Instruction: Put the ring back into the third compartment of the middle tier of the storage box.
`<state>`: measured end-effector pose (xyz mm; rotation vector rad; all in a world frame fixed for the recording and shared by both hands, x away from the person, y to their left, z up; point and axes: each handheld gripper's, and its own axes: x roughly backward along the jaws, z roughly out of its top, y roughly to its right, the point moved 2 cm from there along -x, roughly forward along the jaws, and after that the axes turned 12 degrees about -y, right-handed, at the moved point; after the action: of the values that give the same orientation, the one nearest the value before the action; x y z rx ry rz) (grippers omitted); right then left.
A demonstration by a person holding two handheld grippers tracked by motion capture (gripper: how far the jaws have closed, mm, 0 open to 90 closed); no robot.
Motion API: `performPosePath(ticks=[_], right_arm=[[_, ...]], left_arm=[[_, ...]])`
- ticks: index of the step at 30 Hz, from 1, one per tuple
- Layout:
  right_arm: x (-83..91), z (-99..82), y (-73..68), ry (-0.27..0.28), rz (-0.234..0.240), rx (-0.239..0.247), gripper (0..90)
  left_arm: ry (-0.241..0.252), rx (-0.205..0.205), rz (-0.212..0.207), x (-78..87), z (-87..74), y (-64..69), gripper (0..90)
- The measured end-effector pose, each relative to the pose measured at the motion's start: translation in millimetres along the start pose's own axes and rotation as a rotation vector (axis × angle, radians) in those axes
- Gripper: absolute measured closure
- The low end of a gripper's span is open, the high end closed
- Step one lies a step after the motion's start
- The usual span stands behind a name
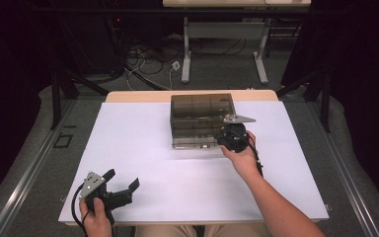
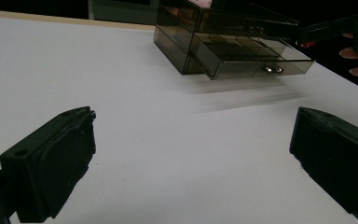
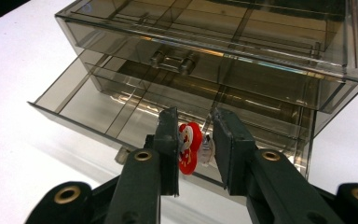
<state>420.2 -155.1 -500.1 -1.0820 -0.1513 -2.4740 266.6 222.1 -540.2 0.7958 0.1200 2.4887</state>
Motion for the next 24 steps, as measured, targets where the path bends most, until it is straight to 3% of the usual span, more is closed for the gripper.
performPosePath(ticks=[24], right_arm=[[-15.4,1.5,17.5,-0.034,-0.045,-0.077,72.6]], left_arm=[[0.0,0.003,0.0,0.1,-0.3,-0.6,0.4]])
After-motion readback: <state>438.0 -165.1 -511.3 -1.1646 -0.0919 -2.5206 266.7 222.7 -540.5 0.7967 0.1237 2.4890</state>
